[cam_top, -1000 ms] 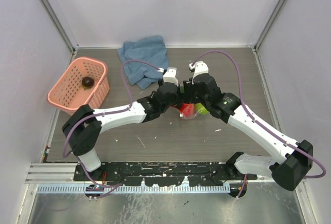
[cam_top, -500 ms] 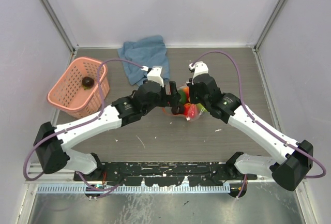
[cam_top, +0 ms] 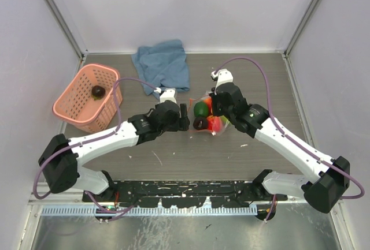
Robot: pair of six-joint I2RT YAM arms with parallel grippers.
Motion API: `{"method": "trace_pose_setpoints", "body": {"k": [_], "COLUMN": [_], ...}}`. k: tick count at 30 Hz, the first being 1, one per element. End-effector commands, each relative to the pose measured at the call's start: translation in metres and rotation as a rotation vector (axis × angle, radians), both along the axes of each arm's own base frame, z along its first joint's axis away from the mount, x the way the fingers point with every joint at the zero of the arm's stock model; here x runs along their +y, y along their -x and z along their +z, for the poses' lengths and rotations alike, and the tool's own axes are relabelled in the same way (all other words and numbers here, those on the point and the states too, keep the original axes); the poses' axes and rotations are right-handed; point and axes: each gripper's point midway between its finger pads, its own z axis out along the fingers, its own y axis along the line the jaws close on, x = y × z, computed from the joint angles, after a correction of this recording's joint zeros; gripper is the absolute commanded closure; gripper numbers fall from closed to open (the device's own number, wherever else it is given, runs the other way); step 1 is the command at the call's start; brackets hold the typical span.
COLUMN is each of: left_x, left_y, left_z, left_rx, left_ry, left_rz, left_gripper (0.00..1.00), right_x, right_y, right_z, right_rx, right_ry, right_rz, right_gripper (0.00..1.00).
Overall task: Place the food in the zip-top bag and seal the zipper
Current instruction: Place the fake fruit in the zipper food storage bag, then adjust the zipper food storage bag at the center of the board.
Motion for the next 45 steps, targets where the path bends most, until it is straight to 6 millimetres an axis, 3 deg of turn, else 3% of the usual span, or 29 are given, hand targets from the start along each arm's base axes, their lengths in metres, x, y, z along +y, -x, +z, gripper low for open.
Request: {"method": "trace_pose_setpoints", "body": {"k": [1, 4, 10, 15, 34, 37, 45], "left_x": [-0.020, -0.030, -0.033, -0.026, -0.033, -0.028, -0.034], "left_y": [-0.007, -0.006, -0.005, -0.003, 0.015, 0.011, 0.002], "left_z": [-0.002, -0.005, 0.009, 0.039, 0.139, 0.136, 0.094], "left_rx": [0.030, 0.050, 0.041, -0.003, -0.041, -0.026, 0.072], "left_ry": [0.084, 0.103, 0.122, 0.139, 0.129, 0.108, 0.020], "left_rz": [-0.012, -0.039, -0.054, -0.063, -0.255, -0.249, -0.250], "left_gripper": [0.31, 0.44, 0.84, 1.00, 1.00, 1.00, 0.99], "right_x": [0.006, 0.006, 0.000, -0.009, -0.030, -0.033, -0.022], "right_y": [-0.004, -0.005, -0.008, -0.010, -0.009, -0.009, -0.011], "right_z": [0.018, 0.016, 0.017, 0.023, 0.024, 0.020, 0.014], "right_rx": [-0.061, -0.060, -0.074, -0.090, -0.047, -0.032, 0.001], "right_ry": [-0.052, -0.048, -0.020, 0.009, 0.131, 0.155, 0.160], "right_rz": [0.002, 0.004, -0.018, -0.055, -0.112, -0.125, -0.081], "right_gripper": [0.99, 0.99, 0.99, 0.99, 0.99, 0.99, 1.00]}}
